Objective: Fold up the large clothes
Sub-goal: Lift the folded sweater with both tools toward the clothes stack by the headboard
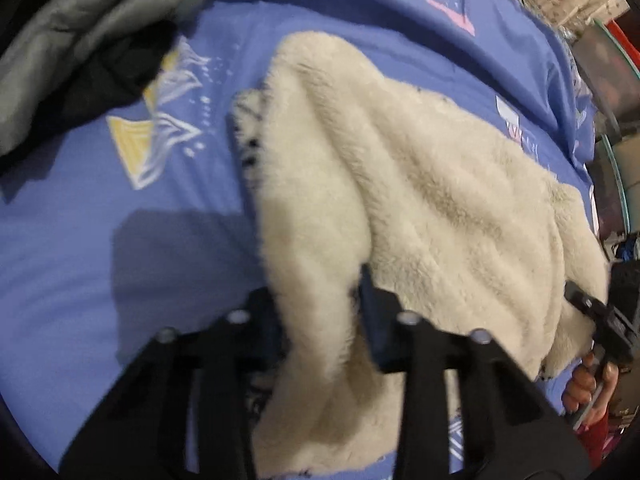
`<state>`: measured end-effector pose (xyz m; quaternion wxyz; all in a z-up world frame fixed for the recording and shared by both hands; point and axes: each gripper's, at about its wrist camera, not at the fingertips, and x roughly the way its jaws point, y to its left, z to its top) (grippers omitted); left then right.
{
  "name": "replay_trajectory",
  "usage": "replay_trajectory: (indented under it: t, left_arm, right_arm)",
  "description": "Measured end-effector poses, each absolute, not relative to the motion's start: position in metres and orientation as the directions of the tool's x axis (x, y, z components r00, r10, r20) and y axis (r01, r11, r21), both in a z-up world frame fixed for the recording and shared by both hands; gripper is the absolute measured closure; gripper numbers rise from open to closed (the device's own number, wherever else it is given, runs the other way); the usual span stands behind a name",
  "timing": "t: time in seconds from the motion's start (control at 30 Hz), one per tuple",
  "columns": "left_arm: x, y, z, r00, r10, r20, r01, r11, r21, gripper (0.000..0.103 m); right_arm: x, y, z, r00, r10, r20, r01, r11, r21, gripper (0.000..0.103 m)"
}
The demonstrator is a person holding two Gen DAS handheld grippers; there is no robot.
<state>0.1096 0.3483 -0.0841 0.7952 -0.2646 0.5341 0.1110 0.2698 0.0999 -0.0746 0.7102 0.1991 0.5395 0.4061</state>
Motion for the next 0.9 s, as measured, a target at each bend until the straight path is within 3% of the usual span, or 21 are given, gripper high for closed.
replay_trajectory:
  t: [0.07,0.17,0.4,0.63,0.9]
  left_arm:
    - [0.1,0.357,-0.068,0.459,-0.183,-0.869,-0.438,0.805,-0.401,0.097]
    - [0.075,0.364,-0.036,0.545,-0.287,-0.788,-0.376,0.756,-0.536,0.097]
    - [0.002,0.389,0.042,0.704,-0.254,-0.663,-0.279,0.76,-0.587,0.097]
    - [-0.077,0.466,0.141,0.846,-0.113,-0.522,-0.263,0.762,-0.591,0.097]
    - [-0.152,0.563,0.279,0.895,0.218,-0.39,-0.395,0.794,-0.463,0.097]
  right_arm:
    - [0.255,0.124,-0.038,0.097,0.803,-0.588,-0.446,0.564,0.696,0.05]
    - [0.236,0.153,0.009,0.09,0.829,-0.552,-0.536,0.507,0.675,0.05]
    - [0.179,0.234,0.125,0.032,0.891,-0.453,-0.717,0.337,0.611,0.051]
    - [0.146,0.348,0.206,-0.042,0.901,-0.433,-0.829,0.21,0.518,0.051]
    - [0.15,0.511,0.317,-0.13,0.945,-0.3,-0.887,0.025,0.461,0.051]
